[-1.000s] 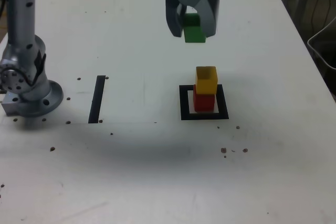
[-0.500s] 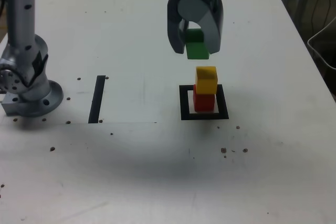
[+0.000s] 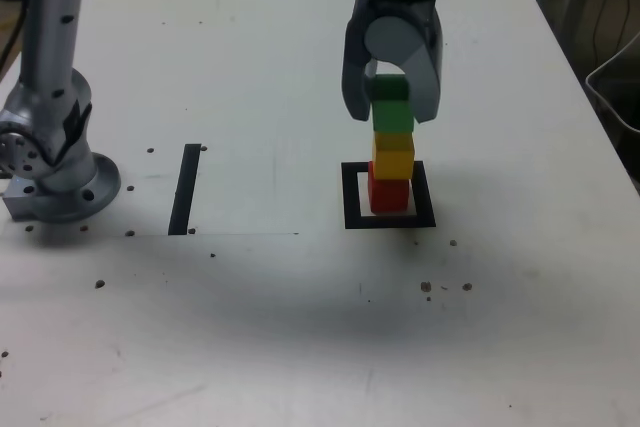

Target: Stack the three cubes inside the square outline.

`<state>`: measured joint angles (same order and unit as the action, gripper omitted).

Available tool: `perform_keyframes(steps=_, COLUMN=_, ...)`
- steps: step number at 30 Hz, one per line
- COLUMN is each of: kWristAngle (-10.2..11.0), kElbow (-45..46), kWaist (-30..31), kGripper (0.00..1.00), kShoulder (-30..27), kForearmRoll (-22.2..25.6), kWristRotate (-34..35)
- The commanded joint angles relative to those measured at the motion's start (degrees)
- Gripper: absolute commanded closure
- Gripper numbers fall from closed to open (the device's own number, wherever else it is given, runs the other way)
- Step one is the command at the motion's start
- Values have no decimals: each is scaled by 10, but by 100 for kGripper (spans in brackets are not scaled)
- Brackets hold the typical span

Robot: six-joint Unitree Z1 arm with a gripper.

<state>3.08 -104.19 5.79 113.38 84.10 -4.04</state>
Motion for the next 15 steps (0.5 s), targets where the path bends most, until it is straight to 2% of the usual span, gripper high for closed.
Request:
perform_keyframes(steps=1, kWristAngle=-3, kElbow=-4, kWaist=1, kGripper=93, kShoulder=4, kForearmRoll=1, kWristRotate=2)
perform_keyframes(steps=15, kWristAngle=-1, kElbow=3, kWaist=1, kGripper=91, kShoulder=14, kForearmRoll=3, kWristRotate=34)
